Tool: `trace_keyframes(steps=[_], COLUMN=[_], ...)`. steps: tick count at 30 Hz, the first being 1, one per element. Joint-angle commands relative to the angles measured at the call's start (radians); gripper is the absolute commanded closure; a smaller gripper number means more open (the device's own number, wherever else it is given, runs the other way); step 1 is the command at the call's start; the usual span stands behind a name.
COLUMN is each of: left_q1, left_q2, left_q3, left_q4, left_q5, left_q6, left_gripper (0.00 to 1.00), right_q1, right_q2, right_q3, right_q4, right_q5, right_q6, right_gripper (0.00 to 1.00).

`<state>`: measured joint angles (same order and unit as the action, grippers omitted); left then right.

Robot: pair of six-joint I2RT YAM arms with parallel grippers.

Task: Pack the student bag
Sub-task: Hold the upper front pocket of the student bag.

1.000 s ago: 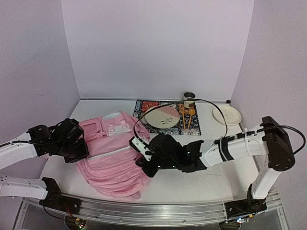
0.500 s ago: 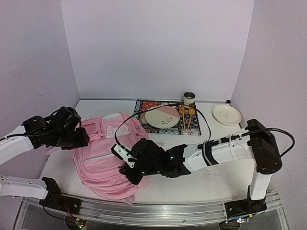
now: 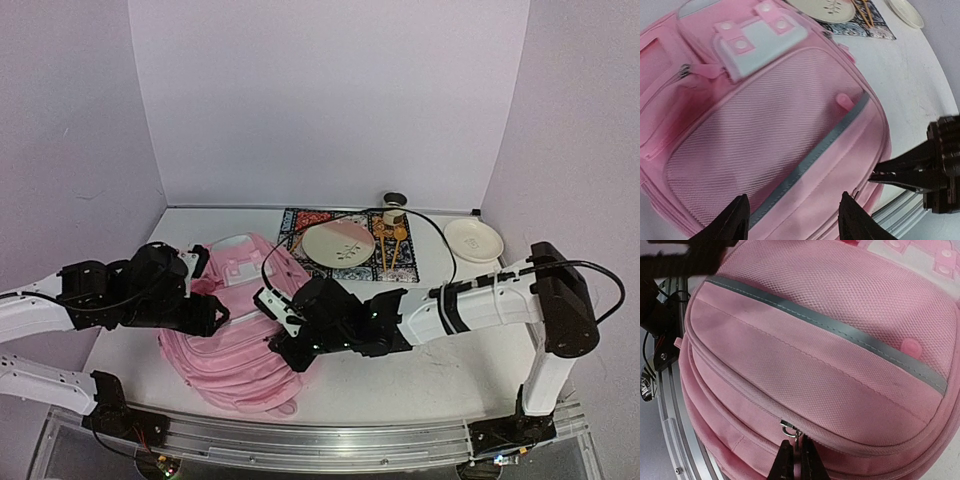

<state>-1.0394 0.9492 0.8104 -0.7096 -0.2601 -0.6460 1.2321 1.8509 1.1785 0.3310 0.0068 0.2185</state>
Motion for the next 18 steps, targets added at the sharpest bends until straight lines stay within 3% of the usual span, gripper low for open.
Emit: trace_keyframes(steps=[1,11,18], left_q1=[-0.109,-0.346,-0.379], left_q2=[0.102,0.279,0.332], left_q3=[0.039,0.087,0.079], left_q4=[0.070,0.079,0.107], left_q5=[-0.129,-0.407,-0.420], left_q6=[0.066,0.183,0.206], left_gripper=[0.38,0.39,0.41], right_q1=[-0.028,-0.029,-0.041], right_q2=[-0.062,-0.061,-0.067], right_q3=[-0.011,-0.002,0.000], right_q4=[-0.038,-0.054,-0.058], right_q5=[0.005,-0.021,-0.029], right_q6=[0.026,0.030,0.035], right_gripper=[1.00,1.00,1.00])
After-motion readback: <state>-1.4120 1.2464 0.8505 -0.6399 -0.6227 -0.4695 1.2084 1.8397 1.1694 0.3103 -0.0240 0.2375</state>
